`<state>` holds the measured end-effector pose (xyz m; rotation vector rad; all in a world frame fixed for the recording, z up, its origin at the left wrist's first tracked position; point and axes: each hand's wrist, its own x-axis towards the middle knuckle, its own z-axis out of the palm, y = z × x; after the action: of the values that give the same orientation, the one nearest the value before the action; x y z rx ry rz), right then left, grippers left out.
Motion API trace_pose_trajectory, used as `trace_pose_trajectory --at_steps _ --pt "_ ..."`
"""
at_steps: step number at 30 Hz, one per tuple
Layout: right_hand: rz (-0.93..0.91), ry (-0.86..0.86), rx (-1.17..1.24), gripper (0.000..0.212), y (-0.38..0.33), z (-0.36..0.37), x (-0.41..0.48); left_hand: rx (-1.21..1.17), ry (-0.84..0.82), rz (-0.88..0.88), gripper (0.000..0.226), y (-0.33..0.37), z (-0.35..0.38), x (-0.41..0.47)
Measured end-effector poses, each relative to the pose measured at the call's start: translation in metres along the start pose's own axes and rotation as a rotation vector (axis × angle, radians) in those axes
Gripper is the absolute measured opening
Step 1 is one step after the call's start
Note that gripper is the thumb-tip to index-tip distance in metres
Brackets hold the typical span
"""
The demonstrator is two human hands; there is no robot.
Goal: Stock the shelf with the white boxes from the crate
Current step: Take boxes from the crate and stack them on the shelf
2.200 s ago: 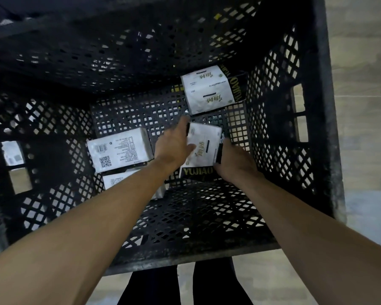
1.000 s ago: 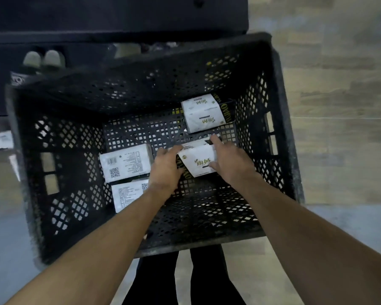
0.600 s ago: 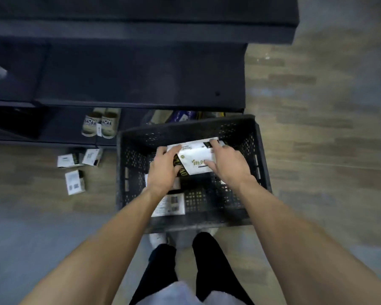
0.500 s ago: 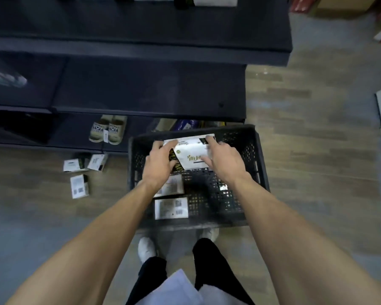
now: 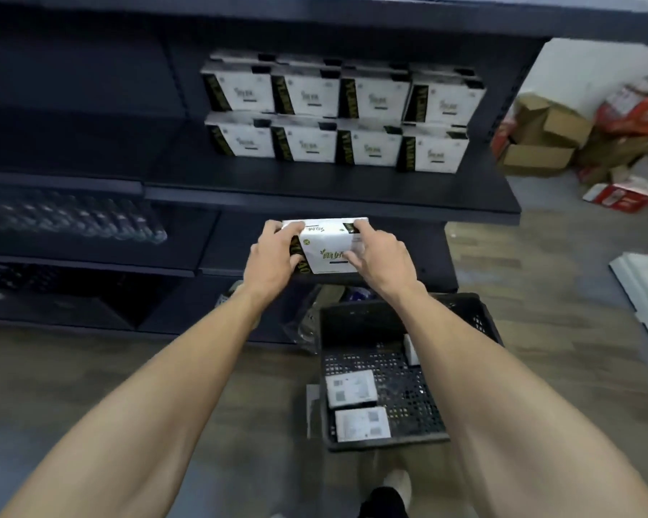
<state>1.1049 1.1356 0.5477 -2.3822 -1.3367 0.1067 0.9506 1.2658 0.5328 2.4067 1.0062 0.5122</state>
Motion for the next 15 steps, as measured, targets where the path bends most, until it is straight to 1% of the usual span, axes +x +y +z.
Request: trace_pose_trajectory --at_steps 6,15 --pt "-0.046 0.058 -0.005 0.043 -0.055 -0.014 0.034 0.037 0.070 0.028 0.059 -0.022 -0.058 0.027" --pt "-0.088 0.064 0.006 0.042 -0.085 -0.008 0.111 0.032 0.135 0.003 0.055 -0.050 -0.082 0.085"
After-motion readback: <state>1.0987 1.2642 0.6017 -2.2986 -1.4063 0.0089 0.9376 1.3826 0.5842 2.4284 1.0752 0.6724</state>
